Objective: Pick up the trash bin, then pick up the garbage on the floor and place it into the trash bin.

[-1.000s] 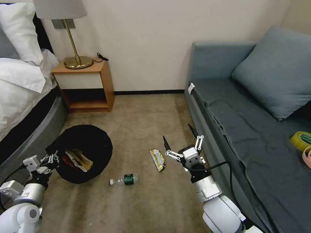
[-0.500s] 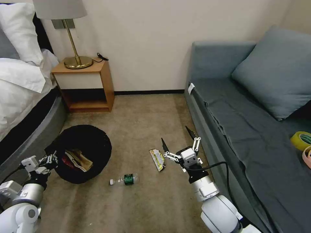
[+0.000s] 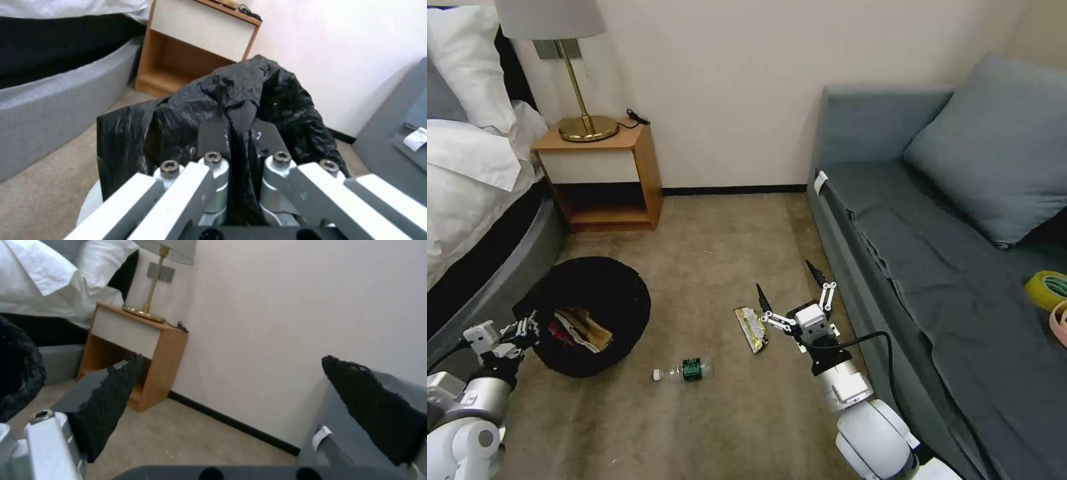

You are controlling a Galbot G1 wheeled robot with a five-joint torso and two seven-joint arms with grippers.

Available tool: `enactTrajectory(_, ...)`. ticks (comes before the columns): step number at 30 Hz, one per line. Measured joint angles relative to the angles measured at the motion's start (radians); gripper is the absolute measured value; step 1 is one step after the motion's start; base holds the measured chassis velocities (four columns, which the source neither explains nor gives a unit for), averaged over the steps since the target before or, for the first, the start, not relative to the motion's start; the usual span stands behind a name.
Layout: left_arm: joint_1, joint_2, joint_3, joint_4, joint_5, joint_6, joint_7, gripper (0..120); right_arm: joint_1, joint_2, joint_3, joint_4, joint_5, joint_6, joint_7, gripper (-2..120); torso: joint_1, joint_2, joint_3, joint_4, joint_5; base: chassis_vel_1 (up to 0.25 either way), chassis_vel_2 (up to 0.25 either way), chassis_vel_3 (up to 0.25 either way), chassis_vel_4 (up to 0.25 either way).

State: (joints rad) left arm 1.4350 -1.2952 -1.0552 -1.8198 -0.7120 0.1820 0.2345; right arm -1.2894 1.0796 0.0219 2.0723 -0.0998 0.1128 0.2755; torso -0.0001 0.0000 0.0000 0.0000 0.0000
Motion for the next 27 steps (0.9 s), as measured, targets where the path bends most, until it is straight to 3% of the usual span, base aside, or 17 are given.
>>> enactTrajectory(27,0.008,0.020,-0.037,0.010,0.016,0.001,0.020,4,0.041,0.007,-0.032,-0.033,-0.003,0.003,-0.008,100,0.000,0.000,0.000,0.0000,0.0000,0.000,0.000,0.000,0.000)
